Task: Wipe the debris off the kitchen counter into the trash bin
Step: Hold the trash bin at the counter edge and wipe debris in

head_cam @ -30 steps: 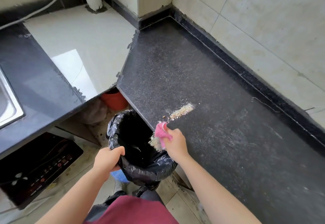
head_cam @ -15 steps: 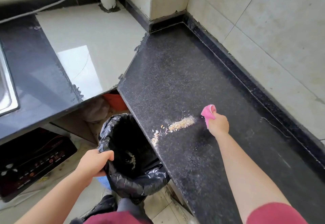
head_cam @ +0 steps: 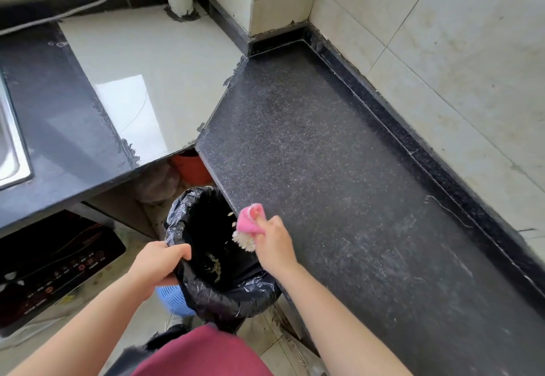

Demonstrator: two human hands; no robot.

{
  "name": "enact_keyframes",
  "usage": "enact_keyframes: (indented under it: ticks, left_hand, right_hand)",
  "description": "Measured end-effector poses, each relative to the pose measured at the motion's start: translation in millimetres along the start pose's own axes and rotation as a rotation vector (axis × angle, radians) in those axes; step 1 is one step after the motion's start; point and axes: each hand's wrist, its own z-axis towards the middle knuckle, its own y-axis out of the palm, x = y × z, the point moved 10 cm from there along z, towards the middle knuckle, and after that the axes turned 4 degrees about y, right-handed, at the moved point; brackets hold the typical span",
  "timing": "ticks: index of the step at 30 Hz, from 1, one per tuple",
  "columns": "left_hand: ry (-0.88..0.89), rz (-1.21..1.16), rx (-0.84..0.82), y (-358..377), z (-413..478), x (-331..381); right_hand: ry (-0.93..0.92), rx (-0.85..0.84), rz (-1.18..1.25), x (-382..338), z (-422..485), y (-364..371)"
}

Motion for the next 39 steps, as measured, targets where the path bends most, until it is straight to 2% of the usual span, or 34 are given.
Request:
enact_keyframes:
  ticks: [3,7,9,12,15,17,21,24,26,27,28,31,35,37,39]
  left_hand:
    - [0.007,0.024,0.000,-4,0,2]
    - [0.013,0.024,0.002,-7,1,3]
    - [0.010,0.022,0.006,-8,2,1]
    - [0.009,0.008,0.006,-8,4,-2]
    - [0.003,0.001,0.007,-9,7,-5]
    - [0.004,-0.004,0.010,-11,8,-6]
    - [0.014,-0.033,0.037,-15,10,-8]
    - [0.020,-0.056,0.048,-16,11,-9]
    - [0.017,-0.064,0.040,-16,11,-11]
    - [0.015,-0.066,0.037,-16,11,-12]
    - [0.014,-0.063,0.036,-16,11,-14]
    - [0.019,-0.057,0.032,-15,9,-18]
    - [0.020,-0.070,0.032,-6,1,-26]
    - [0.003,-0.096,0.031,-4,-4,-36]
    - [-0.011,-0.128,0.022,-2,-9,-46]
  right_hand:
    - [-0.068,-0.047,0.110,-21,-13,7]
    - [-0.049,0.110,0.031,-6,12,-49]
    - [0.013,0.186,0.000,15,33,-84]
    - [0.204,0.280,-0.060,53,64,-127]
    - [0.280,0.238,-0.160,58,82,-127]
    - [0.233,0.225,-0.222,42,82,-112]
    - [0.067,0.143,-0.079,-5,54,-53]
    - [-0.134,0.004,-0.115,-42,21,2]
    - [-0.183,-0.115,-0.053,-49,4,25]
    - [-0.181,-0.123,-0.017,-47,-1,25]
    - [-0.161,-0.084,0.019,-42,-2,15]
    - [-0.057,0.175,0.039,-1,0,-39]
    - [0.275,0.420,-0.003,91,-19,-100]
    - [0.361,0.417,-0.062,107,-36,-92]
    - [0.230,0.357,-0.106,82,-48,-62]
